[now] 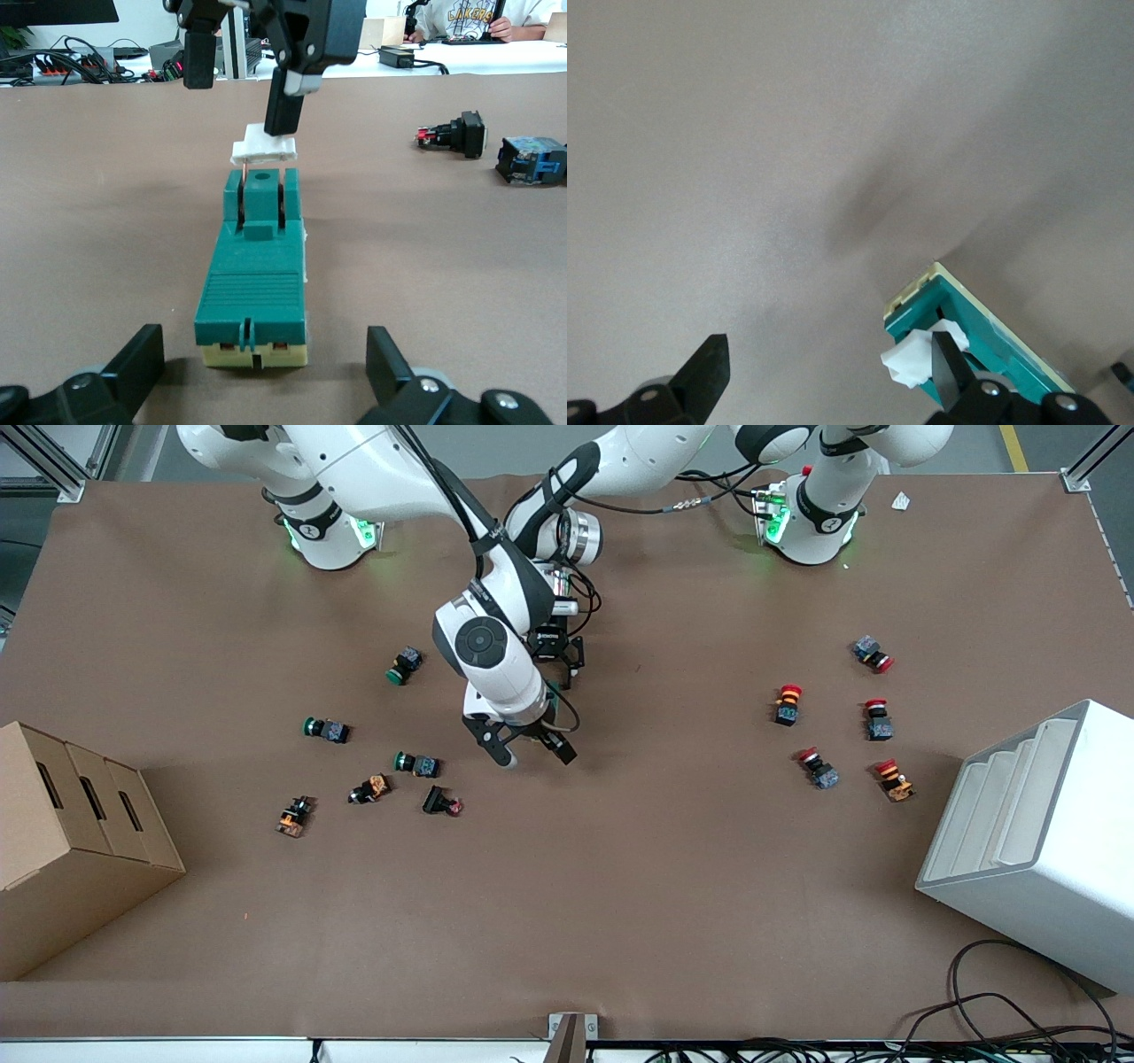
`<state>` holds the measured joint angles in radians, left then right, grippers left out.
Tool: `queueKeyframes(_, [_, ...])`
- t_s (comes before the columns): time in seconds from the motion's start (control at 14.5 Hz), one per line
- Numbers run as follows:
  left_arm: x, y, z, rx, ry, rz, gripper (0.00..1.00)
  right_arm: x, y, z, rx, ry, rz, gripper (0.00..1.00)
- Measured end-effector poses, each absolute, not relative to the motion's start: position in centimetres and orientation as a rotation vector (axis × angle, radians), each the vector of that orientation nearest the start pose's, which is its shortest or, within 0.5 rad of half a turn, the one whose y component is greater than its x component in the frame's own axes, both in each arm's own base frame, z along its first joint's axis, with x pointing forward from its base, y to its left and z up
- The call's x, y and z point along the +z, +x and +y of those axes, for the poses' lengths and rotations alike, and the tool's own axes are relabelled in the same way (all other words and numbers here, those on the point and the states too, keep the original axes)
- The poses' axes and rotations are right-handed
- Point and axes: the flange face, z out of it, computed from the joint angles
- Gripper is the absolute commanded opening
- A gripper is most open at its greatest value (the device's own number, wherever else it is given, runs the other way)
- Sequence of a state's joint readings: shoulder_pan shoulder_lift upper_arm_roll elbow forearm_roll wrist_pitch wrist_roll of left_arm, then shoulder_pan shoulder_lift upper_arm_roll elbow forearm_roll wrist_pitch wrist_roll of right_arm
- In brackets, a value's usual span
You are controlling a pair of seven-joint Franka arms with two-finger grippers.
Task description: Close load switch with both arms
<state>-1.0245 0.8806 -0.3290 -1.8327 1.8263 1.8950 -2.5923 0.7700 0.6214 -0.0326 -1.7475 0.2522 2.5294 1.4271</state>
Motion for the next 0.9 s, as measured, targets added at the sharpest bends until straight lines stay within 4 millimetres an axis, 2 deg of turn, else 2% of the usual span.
queueKeyframes(0.9, [6.2, 20.1, -56.9, -1.743, -2.656, 0.104, 1.0, 21.0, 51.3, 46.3, 0.077, -2.665, 1.252, 1.0])
